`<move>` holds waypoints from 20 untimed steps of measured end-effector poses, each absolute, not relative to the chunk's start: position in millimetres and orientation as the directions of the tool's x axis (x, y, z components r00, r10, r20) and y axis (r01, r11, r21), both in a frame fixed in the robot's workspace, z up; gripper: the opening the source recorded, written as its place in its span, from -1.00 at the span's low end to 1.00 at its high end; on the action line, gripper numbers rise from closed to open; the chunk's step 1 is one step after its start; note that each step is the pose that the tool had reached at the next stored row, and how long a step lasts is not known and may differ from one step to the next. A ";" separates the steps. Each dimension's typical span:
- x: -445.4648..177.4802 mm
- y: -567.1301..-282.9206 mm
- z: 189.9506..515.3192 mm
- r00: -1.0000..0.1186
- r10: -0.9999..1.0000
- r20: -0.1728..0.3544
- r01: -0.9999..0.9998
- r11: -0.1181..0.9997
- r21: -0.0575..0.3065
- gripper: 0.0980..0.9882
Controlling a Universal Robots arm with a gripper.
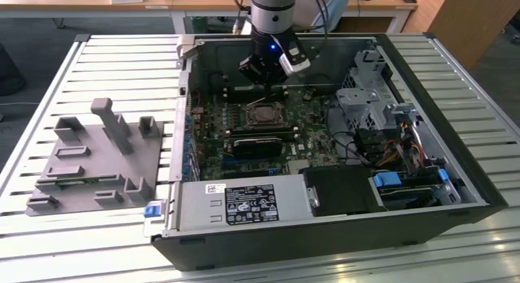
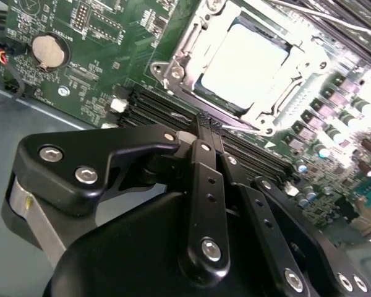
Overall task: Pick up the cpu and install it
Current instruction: 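Install the first cpu locking lever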
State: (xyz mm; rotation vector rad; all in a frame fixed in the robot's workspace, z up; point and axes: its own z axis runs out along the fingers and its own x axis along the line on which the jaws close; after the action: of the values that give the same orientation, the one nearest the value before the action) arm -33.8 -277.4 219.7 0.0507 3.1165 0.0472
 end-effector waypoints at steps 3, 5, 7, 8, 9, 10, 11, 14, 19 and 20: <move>-31.4 -277.4 215.6 -0.999 0.033 -0.024 0.032 0.999 0.031 -0.98; -30.5 -277.4 212.3 -0.999 0.033 -0.024 0.032 0.999 0.030 -0.98; -29.4 -277.4 209.2 -0.999 0.033 -0.024 0.032 0.999 0.031 -0.98; -28.9 -277.4 207.8 -0.999 0.033 -0.024 0.032 0.999 0.031 -0.98; -28.5 -277.4 206.3 -0.999 0.033 -0.024 0.032 0.999 0.031 -0.98; -28.2 -277.4 205.1 -0.999 0.033 -0.024 0.032 0.999 0.031 -0.98; -28.0 -277.4 204.1 -0.999 0.033 -0.024 0.032 0.999 0.031 -0.98; -27.5 -277.4 202.5 -0.999 0.033 -0.024 0.032 0.999 0.031 -0.98; -27.3 -277.4 202.8 -0.999 0.033 -0.024 0.032 0.999 0.031 -0.98; -27.3 -277.3 202.8 -0.999 0.033 -0.024 0.032 0.999 0.031 -0.98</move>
State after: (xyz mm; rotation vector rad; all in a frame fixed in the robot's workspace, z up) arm -27.3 -277.3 202.8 0.0503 3.1164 0.0470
